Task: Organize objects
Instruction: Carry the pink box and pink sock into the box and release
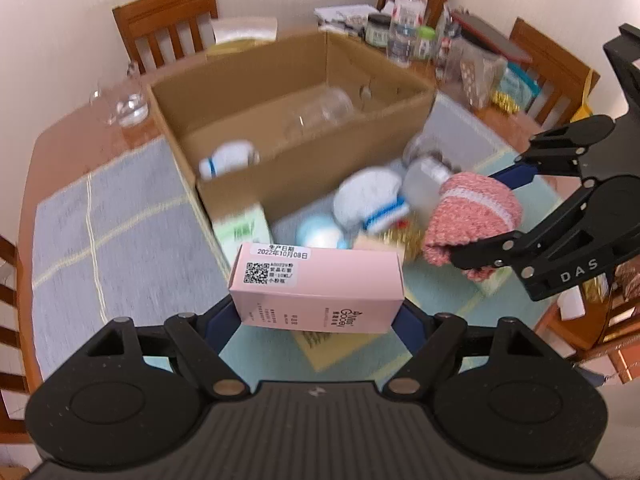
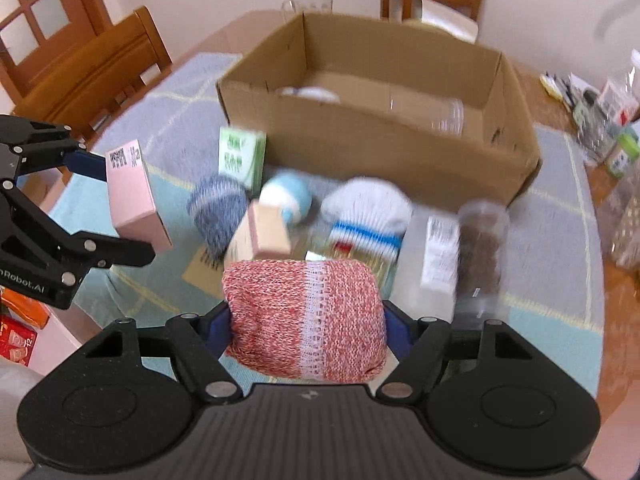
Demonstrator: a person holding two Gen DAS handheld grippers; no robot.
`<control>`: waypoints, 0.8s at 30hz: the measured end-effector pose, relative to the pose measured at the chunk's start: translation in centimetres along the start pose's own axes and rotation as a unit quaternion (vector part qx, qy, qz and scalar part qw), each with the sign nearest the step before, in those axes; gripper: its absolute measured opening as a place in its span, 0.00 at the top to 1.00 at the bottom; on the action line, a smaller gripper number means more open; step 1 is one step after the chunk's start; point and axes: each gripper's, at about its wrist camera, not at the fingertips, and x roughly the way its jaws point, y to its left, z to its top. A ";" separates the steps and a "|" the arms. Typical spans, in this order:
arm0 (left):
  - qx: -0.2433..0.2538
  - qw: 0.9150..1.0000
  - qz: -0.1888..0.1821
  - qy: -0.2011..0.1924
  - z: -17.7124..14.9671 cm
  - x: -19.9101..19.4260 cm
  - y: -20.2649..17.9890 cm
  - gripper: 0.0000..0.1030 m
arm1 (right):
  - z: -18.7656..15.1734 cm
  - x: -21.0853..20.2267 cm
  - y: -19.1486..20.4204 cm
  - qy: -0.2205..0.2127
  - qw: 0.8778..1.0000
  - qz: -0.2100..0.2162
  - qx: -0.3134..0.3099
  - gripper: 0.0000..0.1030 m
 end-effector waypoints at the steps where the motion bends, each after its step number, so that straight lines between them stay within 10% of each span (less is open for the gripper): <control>1: -0.001 1.000 0.002 -0.004 0.7 -0.2 0.0 0.22 | 0.6 -0.4 -0.4 -0.005 1.000 0.003 -0.004 0.24; 24: -0.042 0.997 0.044 -0.048 13.7 4.5 1.5 0.22 | 11.7 -1.0 -9.9 -0.075 0.997 -0.016 -0.014 0.24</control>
